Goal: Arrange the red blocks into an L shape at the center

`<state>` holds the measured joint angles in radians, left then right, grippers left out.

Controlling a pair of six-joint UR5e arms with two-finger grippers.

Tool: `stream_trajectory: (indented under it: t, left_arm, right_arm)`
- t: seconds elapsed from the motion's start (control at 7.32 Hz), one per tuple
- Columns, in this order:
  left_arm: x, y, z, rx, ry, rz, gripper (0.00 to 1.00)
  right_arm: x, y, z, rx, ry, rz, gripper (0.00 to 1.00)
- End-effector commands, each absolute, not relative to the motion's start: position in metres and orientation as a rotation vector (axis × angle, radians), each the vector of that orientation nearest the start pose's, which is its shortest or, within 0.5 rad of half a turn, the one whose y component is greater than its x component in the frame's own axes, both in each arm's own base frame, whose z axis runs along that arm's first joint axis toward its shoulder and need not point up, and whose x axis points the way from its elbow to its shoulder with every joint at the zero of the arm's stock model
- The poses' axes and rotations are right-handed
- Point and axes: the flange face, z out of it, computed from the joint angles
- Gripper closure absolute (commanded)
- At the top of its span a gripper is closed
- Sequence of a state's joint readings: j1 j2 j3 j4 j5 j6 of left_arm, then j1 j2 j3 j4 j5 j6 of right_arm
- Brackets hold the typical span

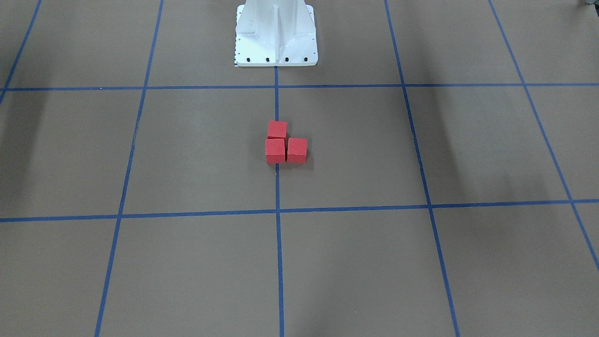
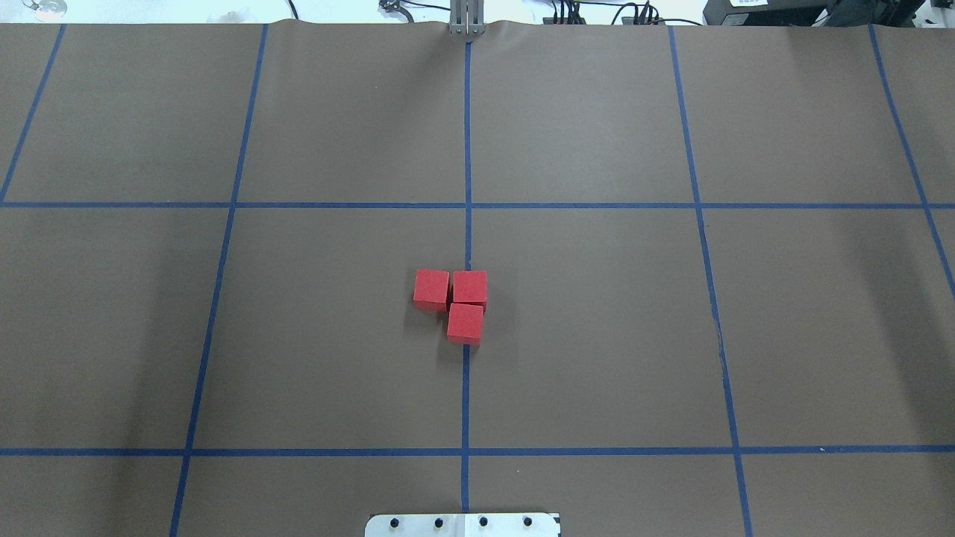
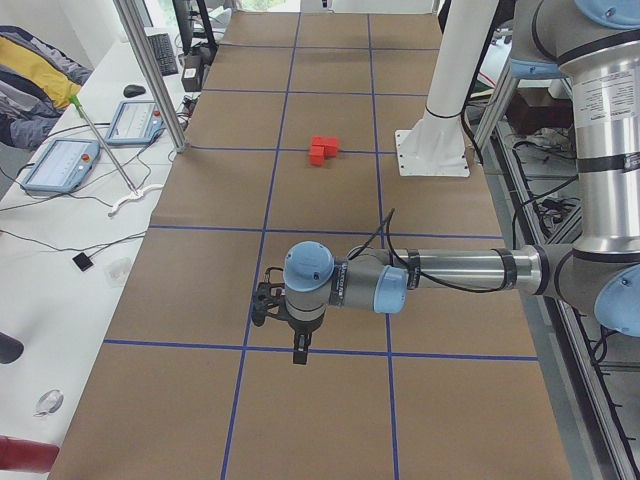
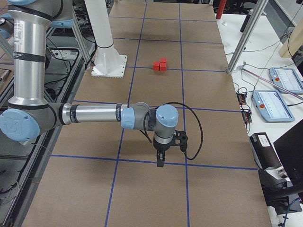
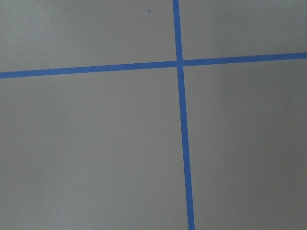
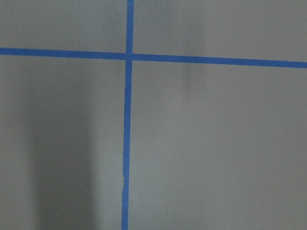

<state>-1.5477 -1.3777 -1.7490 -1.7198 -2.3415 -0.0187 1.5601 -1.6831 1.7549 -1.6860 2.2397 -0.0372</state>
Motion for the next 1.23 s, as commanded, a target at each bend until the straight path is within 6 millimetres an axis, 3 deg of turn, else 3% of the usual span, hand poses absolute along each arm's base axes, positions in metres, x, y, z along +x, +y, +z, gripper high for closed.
stream_trajectory:
  t: [0.0,0.27,1.09]
  left_arm:
    - [-0.042,-0.423,0.637,0.153,0.755,0.190,0.00]
    - [-0.043,-0.421,0.636,0.157,0.749,0.205,0.00]
    - [-0.045,-0.418,0.639,0.160,0.743,0.204,0.00]
  right_arm:
    - [0.066,-0.439,0.634,-0.022,-0.674,-0.040,0.00]
    - [0.067,-0.437,0.635,0.008,-0.676,-0.135,0.00]
    - [0.068,-0.432,0.643,-0.009,-0.663,-0.124,0.00]
